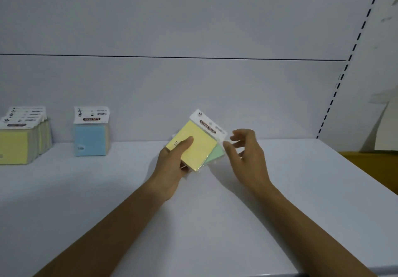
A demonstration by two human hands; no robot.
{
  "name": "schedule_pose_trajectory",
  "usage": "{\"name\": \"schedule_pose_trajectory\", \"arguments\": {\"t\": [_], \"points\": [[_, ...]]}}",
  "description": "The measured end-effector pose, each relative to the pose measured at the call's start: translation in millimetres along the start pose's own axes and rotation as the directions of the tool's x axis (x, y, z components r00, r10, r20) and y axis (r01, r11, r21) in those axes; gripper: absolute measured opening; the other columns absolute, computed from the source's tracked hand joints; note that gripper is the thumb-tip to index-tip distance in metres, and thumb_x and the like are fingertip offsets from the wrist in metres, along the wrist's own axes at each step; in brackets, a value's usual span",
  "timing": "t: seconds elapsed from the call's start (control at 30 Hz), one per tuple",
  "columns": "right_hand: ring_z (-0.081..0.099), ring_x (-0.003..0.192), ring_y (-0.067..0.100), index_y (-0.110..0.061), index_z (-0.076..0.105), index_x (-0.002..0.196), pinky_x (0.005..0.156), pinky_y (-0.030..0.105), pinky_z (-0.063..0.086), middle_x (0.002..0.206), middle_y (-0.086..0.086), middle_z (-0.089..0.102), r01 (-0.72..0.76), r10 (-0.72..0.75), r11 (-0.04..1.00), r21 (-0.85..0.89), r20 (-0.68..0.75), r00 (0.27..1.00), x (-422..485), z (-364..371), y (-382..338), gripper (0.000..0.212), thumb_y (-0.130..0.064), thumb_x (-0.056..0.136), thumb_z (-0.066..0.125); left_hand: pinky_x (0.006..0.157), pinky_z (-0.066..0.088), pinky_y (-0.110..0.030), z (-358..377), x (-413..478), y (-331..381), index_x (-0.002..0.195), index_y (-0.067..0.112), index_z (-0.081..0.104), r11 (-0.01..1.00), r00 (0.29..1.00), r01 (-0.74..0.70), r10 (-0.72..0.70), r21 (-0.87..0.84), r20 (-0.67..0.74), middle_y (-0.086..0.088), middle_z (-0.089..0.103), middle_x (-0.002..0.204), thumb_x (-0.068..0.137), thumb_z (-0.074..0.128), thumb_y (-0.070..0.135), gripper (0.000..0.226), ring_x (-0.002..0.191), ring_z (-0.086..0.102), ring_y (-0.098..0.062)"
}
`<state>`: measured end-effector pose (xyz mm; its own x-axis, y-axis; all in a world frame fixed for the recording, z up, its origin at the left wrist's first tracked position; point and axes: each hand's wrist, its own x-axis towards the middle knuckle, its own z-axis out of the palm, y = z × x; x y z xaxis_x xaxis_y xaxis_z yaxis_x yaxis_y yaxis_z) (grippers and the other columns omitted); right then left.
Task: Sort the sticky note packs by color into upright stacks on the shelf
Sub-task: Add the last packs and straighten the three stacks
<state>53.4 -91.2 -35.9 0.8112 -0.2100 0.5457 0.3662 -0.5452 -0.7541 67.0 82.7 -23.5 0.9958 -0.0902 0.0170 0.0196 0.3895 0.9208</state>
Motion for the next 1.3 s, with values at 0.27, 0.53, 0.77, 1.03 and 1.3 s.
{"name": "schedule_pose_trajectory", "arguments": {"t": [0.27,0.53,0.77,1.03,1.3], "points": [[0.07,0.086,0.024,-0.014,0.066,0.107,0.068,0.029,0.056,0.098,0.011,0.073,-0.522,0.215,0.712,0.47,0.562,0.799,6.3,1.5,-3.1,0.037,-0.036,0.077,0.072,0.062,0.057,-0.032,0.3,6.6,-8.8,0.1,0.017,0.067,0.971,0.99,-0.12,0.1,0.206,0.103,-0.004,0.073,0.088,0.08,0.068,0.025,0.021,0.079,0.068,-0.022],[0.07,0.073,0.016,-0.014,0.062,0.111,0.064,0.032,0.059,0.091,0.008,0.073,-0.421,0.2,0.799,0.429,0.471,0.859,4.3,8.0,0.5,0.035,-0.015,0.078,0.075,0.061,0.056,-0.031,-3.1,6.0,-13.2,0.087,0.017,0.072,0.931,0.988,-0.139,0.109,0.338,0.107,-0.001,0.073,0.081,0.08,0.071,0.022,0.009,0.077,0.069,-0.019],[0.066,0.064,0.011,-0.013,0.064,0.105,0.053,0.02,0.051,0.082,0.001,0.072,-0.44,0.204,0.818,0.37,0.529,0.824,5.3,3.6,-15.0,0.028,-0.013,0.079,0.074,0.066,0.048,-0.025,-9.3,0.9,-4.6,0.084,0.016,0.068,0.758,0.974,-0.192,0.225,0.623,0.025,0.002,0.068,0.077,0.075,0.076,0.031,0.019,0.071,0.063,-0.012],[0.067,0.087,0.012,-0.023,0.052,0.12,0.06,0.025,0.05,0.105,-0.003,0.068,-0.298,0.079,0.855,0.425,0.462,0.884,-2.9,71.7,-78.4,0.046,-0.023,0.079,0.073,0.056,0.04,-0.021,-73.6,-20.8,54.7,0.087,0.019,0.061,0.572,0.896,-0.249,0.443,0.782,-0.038,0.007,0.063,0.076,0.077,0.072,0.036,0.023,0.069,0.058,-0.009],[0.063,0.087,0.009,-0.018,0.047,0.11,0.054,0.015,0.044,0.107,-0.001,0.063,-0.246,0.014,0.867,0.433,0.472,0.882,-23.1,177.0,-142.8,0.048,-0.026,0.074,0.077,0.063,0.044,-0.01,-182.5,-50.0,90.9,0.106,0.02,0.058,0.589,0.8,-0.267,0.577,0.763,-0.166,0.011,0.063,0.094,0.077,0.074,0.032,0.035,0.082,0.056,0.005]]}}
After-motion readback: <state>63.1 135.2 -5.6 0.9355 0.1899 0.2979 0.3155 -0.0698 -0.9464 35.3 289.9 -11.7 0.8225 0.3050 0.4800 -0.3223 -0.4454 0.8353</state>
